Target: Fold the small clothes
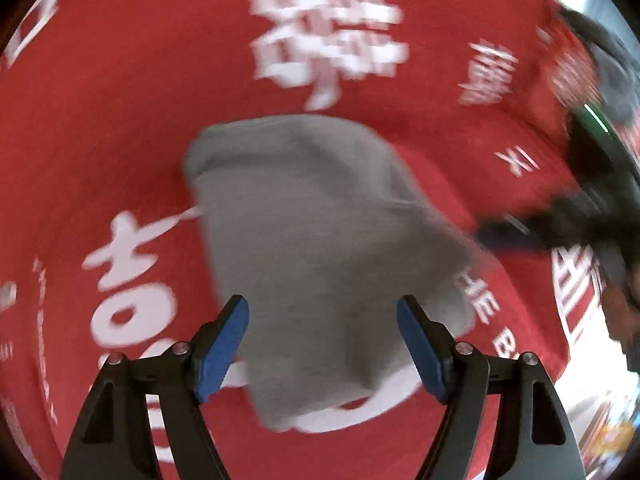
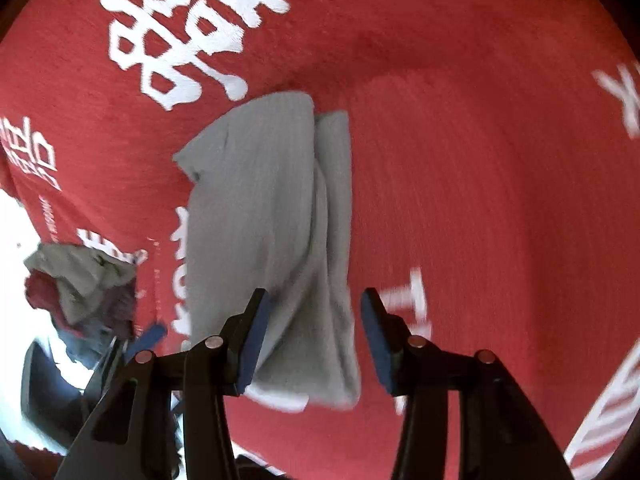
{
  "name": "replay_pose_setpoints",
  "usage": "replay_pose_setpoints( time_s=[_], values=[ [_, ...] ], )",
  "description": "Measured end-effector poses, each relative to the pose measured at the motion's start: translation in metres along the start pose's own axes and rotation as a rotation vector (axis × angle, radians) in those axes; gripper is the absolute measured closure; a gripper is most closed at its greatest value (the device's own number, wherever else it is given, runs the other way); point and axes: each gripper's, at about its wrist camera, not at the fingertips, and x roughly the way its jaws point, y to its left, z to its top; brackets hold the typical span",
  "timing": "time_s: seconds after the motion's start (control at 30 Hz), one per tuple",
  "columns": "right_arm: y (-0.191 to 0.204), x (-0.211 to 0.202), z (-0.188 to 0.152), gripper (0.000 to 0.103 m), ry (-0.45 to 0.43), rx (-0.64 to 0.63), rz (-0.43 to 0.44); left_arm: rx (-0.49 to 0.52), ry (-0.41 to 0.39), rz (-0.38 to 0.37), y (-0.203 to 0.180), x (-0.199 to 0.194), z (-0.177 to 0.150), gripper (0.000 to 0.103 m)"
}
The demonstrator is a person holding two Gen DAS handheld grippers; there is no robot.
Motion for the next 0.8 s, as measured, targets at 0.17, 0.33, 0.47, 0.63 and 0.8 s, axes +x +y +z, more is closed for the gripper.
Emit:
replay_pose_setpoints(
  time_s=[0.17,0.33,0.47,0.63,0.8],
  values=[
    [-0.013,0.0,-0.041,0.049,0.0,0.136,0.114,-0.075,0.039,0.022,0.045,0.011,-0.003,0.026],
    [-0.013,0.013,-0.04,0.048,-0.02,0.232,0.208,-0.154,0.128,0.029,0.061,0.04,-0.004,0.026],
    [-0.003,0.008,-0.039,0.049,-0.028,0.212,0.208,-0.142,0.223,0.066,0.065,0.069,-0.021,0.025],
    [-0.01,0.015,-0.04,0.088,0.02,0.234,0.105,-0.135,0.231,0.056,0.067,0.072,-0.032,0.025],
    [-0.01,0.013,-0.047,0.089,-0.001,0.229,0.104,-0.136,0.239,0.031,0.074,0.076,-0.038,0.015]
  ],
)
